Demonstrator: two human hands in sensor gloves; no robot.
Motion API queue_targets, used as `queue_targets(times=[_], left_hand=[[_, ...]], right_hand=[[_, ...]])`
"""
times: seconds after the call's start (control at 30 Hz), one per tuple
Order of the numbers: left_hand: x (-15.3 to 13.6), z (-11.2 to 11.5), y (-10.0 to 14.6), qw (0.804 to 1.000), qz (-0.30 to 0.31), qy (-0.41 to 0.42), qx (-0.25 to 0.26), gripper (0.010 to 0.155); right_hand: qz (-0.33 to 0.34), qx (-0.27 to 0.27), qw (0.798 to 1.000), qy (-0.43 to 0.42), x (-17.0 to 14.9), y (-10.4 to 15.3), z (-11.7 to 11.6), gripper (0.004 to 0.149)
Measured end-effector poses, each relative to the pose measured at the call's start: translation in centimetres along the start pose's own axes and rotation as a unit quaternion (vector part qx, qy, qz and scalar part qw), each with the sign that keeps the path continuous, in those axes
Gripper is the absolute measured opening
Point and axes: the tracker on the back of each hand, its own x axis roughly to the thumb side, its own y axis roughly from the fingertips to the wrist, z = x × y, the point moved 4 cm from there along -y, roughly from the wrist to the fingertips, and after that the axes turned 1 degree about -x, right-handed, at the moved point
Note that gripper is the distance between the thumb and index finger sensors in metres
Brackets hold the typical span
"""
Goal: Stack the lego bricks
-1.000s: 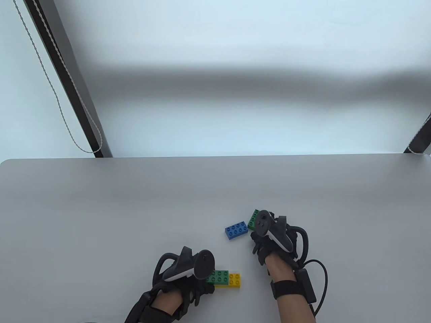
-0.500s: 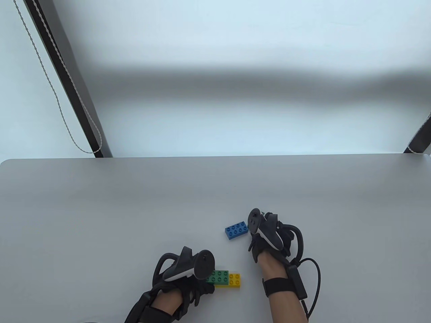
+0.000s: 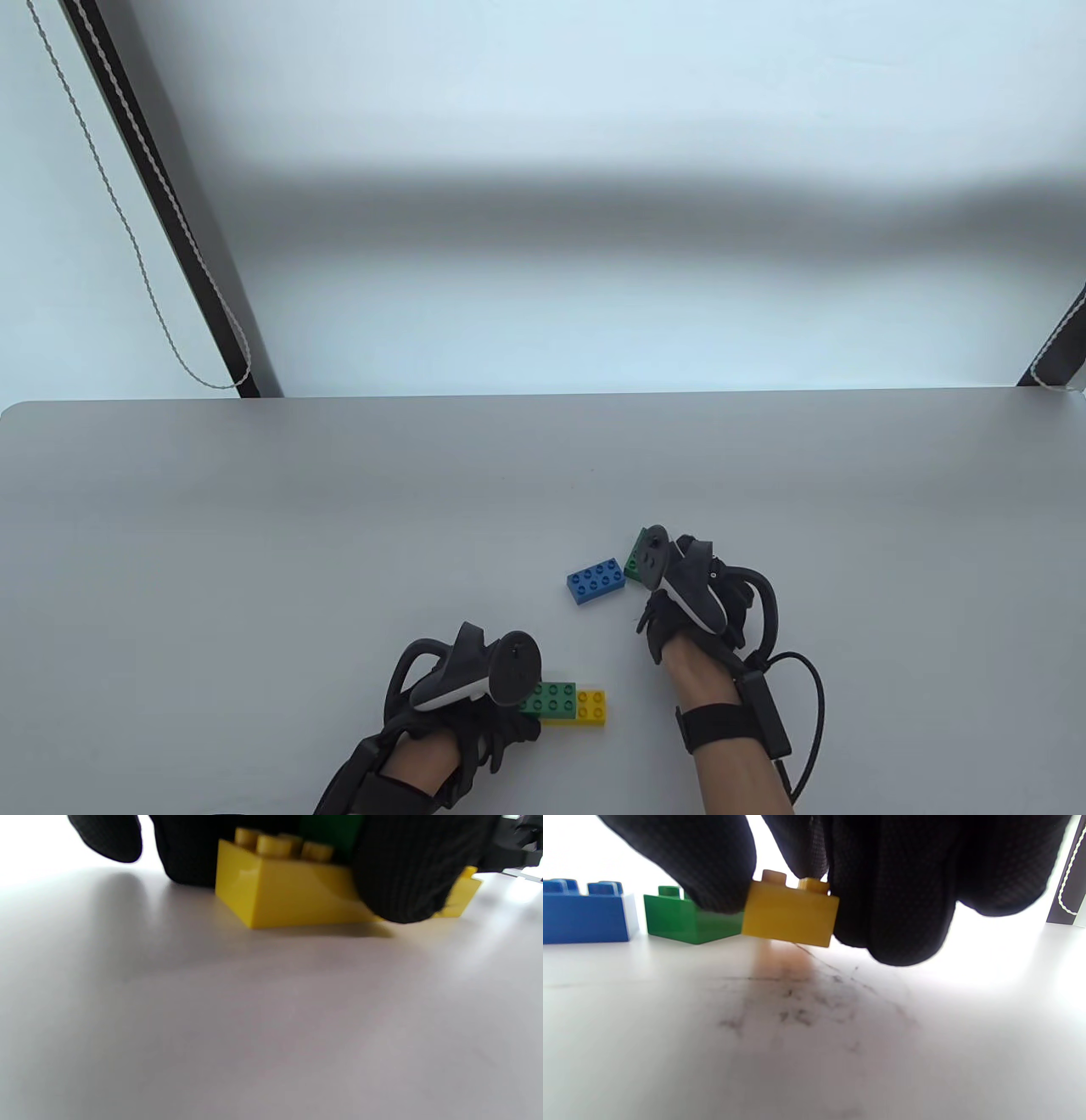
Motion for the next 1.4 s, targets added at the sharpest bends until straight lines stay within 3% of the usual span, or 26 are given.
queue_targets(times=[0.27, 0.63, 1.13, 1.4], left_hand=[[0.0, 0.0, 0.0, 1.000, 0.000, -0.001, 0.000, 0.067], [0.0, 0.0, 0.0, 1.000, 0.000, -0.001, 0.000, 0.067], [0.0, 0.2, 0.1, 1.000, -0.009, 0.008, -0.005, 0.067], [-0.1, 0.2, 0.1, 1.000, -0.010, 0.013, -0.008, 0.067]], right_hand=[[0.064, -0.026, 0.997, -0.034, -1.1, 1.9, 2.2, 0.070], [0.182, -0.074, 0.978, -0.071, -1.5, 6.8, 4.7, 0.070], [0.277, -0.076, 0.950, -0.120, -1.8, 12.2, 4.6, 0.064], [0.311, -0.019, 0.941, -0.132, -2.0, 12.5, 2.6, 0.062]])
